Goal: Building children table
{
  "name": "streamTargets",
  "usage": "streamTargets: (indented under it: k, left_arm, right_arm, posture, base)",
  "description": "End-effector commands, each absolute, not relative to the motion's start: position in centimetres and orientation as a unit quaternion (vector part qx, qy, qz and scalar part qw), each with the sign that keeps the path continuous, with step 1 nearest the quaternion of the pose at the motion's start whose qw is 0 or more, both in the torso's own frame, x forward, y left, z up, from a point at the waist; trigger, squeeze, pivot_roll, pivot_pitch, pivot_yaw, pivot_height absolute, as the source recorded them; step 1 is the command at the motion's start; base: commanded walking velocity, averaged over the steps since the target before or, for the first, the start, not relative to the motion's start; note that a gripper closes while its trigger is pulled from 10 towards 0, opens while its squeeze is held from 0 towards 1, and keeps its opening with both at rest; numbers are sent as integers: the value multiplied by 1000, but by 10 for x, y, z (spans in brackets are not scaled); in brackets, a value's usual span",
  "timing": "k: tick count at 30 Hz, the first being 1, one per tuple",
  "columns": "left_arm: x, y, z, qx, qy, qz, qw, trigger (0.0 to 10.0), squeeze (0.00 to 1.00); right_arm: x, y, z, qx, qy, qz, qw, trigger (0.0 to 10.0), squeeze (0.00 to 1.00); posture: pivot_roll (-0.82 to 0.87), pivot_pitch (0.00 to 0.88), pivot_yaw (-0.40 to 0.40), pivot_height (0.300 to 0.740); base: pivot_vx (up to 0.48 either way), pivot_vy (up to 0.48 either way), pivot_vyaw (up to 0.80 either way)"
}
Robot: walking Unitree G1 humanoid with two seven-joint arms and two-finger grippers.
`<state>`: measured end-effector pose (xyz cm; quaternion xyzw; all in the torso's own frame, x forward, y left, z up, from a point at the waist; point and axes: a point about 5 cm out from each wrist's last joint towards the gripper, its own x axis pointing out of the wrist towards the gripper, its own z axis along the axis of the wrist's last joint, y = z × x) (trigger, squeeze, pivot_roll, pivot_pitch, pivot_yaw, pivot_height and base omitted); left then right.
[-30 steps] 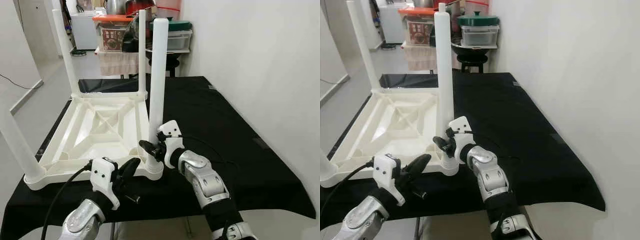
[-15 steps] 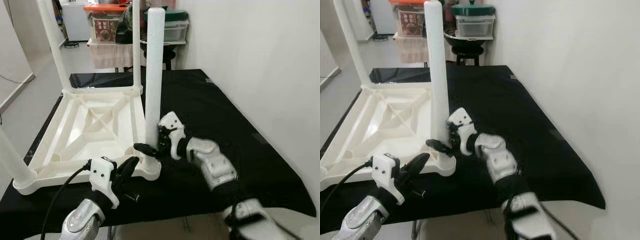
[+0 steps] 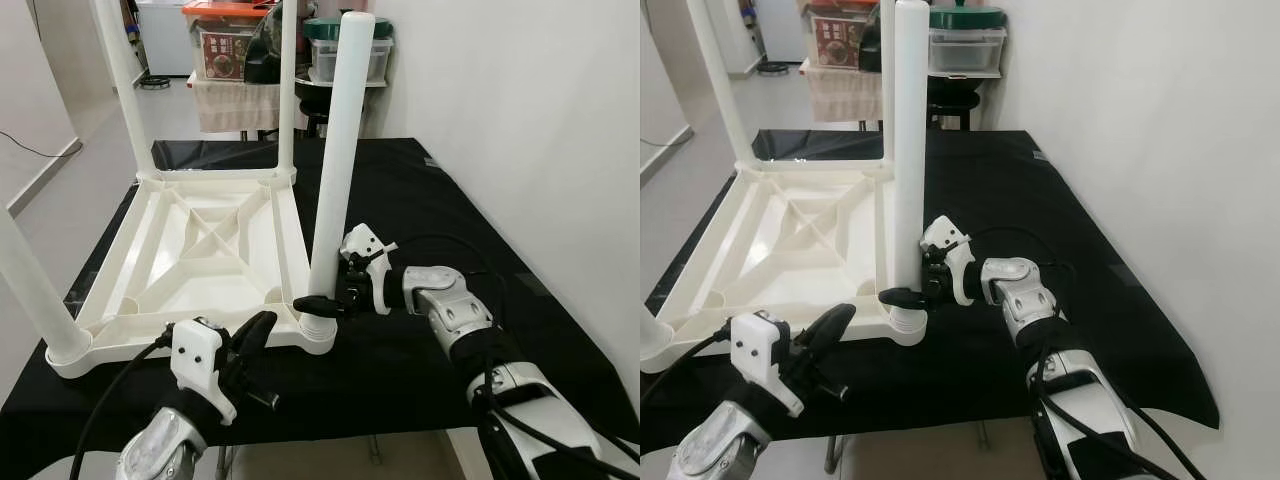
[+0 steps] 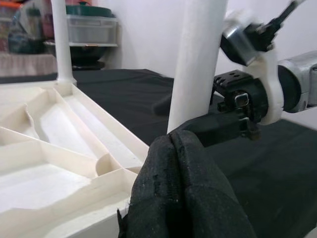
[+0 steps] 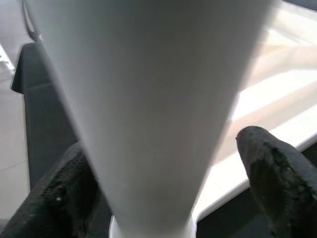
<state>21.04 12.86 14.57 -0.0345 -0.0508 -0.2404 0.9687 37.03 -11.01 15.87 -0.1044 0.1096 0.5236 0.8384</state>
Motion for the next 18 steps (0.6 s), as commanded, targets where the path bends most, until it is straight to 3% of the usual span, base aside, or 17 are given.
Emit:
streamTargets:
  k: [1, 12, 14, 15, 16, 17, 18]
  left_arm:
    - [207, 128, 148, -13, -49, -238, 970, 10000, 0]
    - [192, 131, 142, -4, -22, -206, 978, 10000, 0]
    - [186, 134, 139, -12, -13, -195, 981, 10000, 0]
    - [186, 134, 139, -12, -13, -195, 981, 10000, 0]
    - [185, 135, 137, -17, -9, -188, 982, 10000, 0]
    - [186, 136, 135, -16, -7, -182, 983, 10000, 0]
    - [186, 136, 135, -16, -7, -182, 983, 10000, 0]
  right_arm:
    - [370, -111, 153, -103, 117, 516, 842, 0, 0]
    - [360, -122, 140, -86, 99, 493, 860, 0, 0]
    - [351, -124, 135, -73, 91, 448, 886, 0, 0]
    - [351, -124, 135, -73, 91, 448, 886, 0, 0]
    - [351, -126, 126, -96, 119, 353, 923, 0, 0]
    - [336, -116, 119, -125, 114, 295, 940, 0, 0]
    - [336, -116, 119, -125, 114, 295, 940, 0, 0]
  posture:
    - [64, 0, -73, 740]
    - [46, 0, -53, 740]
    - [45, 0, -51, 740]
    - [45, 0, -51, 740]
    - [45, 0, -45, 740]
    - [23, 0, -31, 740]
    - [23, 0, -31, 740]
  base:
    - [0, 0, 0]
    - [0, 0, 0]
    - [0, 0, 0]
    - [0, 0, 0]
    - [0, 0, 0]
    - [0, 0, 0]
    - [0, 0, 0]
